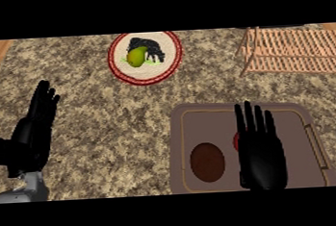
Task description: Pick the tomato from the tray and place it in the tiered shelf
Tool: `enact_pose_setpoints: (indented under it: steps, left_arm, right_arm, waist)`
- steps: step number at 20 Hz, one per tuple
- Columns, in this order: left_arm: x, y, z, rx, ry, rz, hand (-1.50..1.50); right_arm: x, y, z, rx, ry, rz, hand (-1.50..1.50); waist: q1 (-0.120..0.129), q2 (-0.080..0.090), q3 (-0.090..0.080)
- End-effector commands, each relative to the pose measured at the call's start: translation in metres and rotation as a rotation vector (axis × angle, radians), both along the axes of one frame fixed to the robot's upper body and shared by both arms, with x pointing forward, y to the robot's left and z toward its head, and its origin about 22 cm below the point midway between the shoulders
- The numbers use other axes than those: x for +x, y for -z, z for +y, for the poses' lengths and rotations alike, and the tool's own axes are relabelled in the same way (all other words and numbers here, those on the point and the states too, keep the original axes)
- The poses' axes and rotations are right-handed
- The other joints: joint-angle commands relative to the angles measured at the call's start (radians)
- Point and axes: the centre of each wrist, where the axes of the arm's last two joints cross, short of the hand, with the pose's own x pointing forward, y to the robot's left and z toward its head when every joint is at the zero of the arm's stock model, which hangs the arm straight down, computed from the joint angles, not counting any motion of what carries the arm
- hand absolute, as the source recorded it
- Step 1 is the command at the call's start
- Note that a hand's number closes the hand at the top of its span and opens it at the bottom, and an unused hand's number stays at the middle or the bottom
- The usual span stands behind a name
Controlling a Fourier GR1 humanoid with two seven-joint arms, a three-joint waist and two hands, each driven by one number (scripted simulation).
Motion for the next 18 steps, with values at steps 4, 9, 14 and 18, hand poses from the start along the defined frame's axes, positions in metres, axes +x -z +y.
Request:
enact_pose_setpoints:
  steps: [4, 9, 14, 18]
  left_arm:
    - [0.010, -0.013, 0.002, -0.017, 0.004, -0.004, 0.00]
    - [0.004, -0.007, -0.001, 0.003, -0.013, 0.003, 0.00]
    - [0.008, -0.002, -0.007, 0.010, -0.009, -0.003, 0.00]
    - [0.002, -0.001, -0.008, 0.005, 0.014, -0.001, 0.00]
  right_arm:
    - [0.028, 0.023, -0.007, 0.005, 0.028, 0.089, 1.50]
    - [0.011, 0.032, -0.008, -0.134, -0.061, 0.056, 1.50]
    - [0.033, 0.023, -0.061, 0.054, -0.015, 0.153, 1.50]
    - [0.040, 0.020, -0.107, 0.247, 0.025, 0.298, 1.50]
  waist:
    - [0.001, 0.004, 0.002]
    - [0.001, 0.002, 0.002]
    - [-0.005, 0.006, 0.003]
    - [-0.003, 0.006, 0.003]
